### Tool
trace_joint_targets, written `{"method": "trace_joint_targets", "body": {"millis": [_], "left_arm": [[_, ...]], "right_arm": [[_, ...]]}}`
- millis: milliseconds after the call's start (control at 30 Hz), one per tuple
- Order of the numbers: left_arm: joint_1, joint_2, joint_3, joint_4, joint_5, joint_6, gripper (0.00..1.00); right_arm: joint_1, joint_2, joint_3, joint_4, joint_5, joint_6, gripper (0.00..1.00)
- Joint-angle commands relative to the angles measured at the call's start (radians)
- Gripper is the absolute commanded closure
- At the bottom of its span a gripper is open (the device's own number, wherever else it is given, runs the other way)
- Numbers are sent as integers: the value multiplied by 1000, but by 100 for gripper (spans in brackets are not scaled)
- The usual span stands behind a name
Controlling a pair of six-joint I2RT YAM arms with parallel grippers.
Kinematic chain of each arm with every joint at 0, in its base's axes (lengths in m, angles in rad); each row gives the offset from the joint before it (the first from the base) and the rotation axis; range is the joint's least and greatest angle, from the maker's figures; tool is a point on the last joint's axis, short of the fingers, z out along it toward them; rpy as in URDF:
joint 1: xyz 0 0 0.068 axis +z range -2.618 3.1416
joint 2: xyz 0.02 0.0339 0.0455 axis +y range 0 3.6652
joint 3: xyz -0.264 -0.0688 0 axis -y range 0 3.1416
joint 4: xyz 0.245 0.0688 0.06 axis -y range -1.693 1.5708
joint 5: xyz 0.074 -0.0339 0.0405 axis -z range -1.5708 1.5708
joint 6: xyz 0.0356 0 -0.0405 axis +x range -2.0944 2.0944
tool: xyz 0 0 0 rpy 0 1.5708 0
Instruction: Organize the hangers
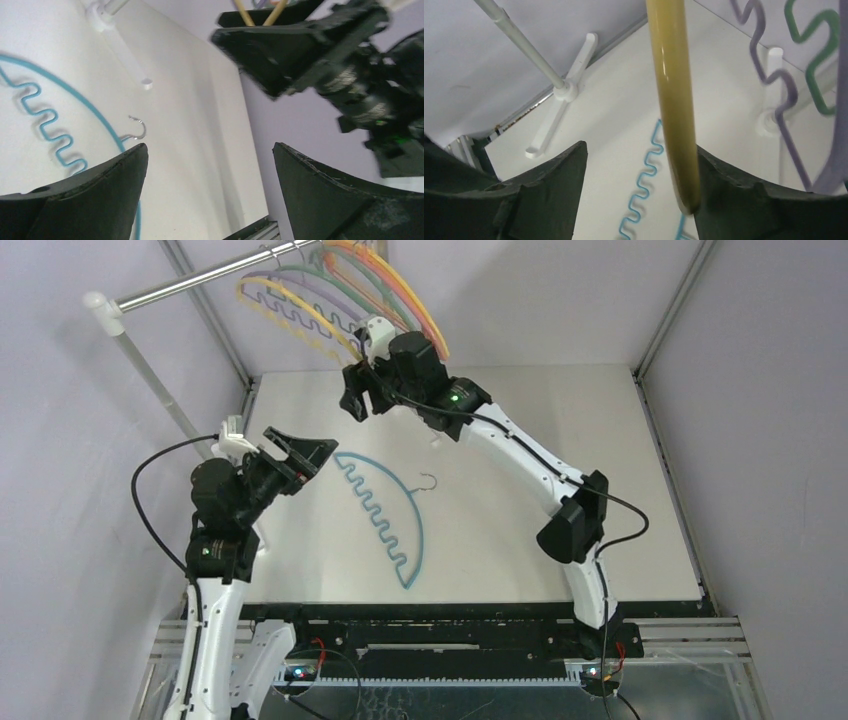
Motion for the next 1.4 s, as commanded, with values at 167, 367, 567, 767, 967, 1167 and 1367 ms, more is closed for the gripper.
{"method": "trace_joint_targets", "body": {"millis": [167,367,567,767,967,1167,1367], "left_arm": [[-4,13,-103,24,-21,81,0],[-24,7,-162,17,-52,102,1],[-76,18,-208,-7,-118,130,3],[-173,65,-241,11,-203,130,4],[-185,61,-269,27,-203,113,5],[-186,41,-293,10,-197,106,5],[-186,13,-303,-29,-207,110,5]], "right_arm": [[-17,-345,-272,54,77,16,17],[-17,-536,-546,47,131,25,17],[4,-667,-833,-13,167,55,17],[48,-620,-1036,33,170,143,19],[112,-445,-1036,97,270,203,27],[126,-273,-985,83,308,274,34],[106,-151,-960,117,274,314,40]]}}
